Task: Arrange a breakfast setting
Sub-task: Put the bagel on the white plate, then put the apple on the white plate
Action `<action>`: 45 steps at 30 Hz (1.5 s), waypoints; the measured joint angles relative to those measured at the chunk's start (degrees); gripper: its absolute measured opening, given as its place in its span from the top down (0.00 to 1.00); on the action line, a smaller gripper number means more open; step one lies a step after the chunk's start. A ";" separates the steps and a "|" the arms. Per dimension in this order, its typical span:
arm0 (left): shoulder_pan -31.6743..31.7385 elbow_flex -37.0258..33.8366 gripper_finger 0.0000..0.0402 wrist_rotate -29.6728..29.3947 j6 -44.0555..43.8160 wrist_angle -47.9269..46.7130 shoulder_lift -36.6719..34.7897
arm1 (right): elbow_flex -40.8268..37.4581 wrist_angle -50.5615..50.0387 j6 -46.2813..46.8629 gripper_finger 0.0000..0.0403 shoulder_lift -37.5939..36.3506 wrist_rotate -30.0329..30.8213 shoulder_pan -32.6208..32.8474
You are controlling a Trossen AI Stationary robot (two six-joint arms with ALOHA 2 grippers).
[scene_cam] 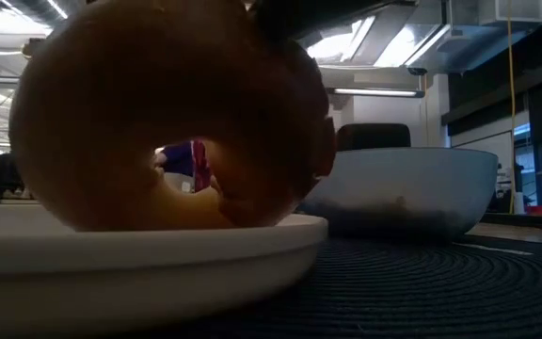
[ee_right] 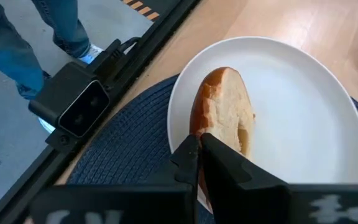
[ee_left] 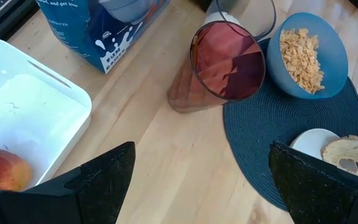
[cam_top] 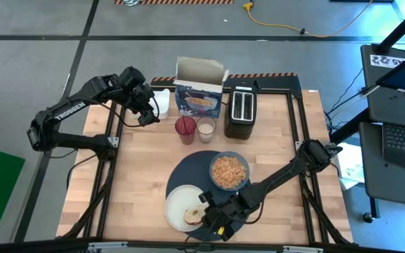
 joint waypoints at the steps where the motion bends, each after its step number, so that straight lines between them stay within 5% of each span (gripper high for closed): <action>1: 0.00 0.00 0.12 0.00 0.00 0.00 0.00 | 0.00 0.06 -0.05 0.94 0.00 0.36 0.01; 8: 0.02 0.00 0.12 0.56 -0.02 -0.01 0.00 | -0.07 0.75 -0.56 0.93 0.74 0.06 0.00; 22: 0.11 0.00 0.12 1.24 -0.04 -1.11 -1.07 | 0.27 0.03 1.08 0.74 -0.32 -1.56 -1.57; 29: 0.20 0.02 0.12 -3.74 0.30 -5.24 -5.50 | 10.96 -23.89 1.11 0.77 -1.92 -1.31 -3.83; 38: 4.95 0.04 0.12 -15.87 -0.03 -6.23 -3.70 | 22.48 -48.05 0.06 0.81 -7.14 20.38 -3.62; 45: 17.66 0.04 0.12 -15.15 1.02 -7.40 6.98 | 22.77 -56.55 6.10 0.83 -12.49 26.23 -3.33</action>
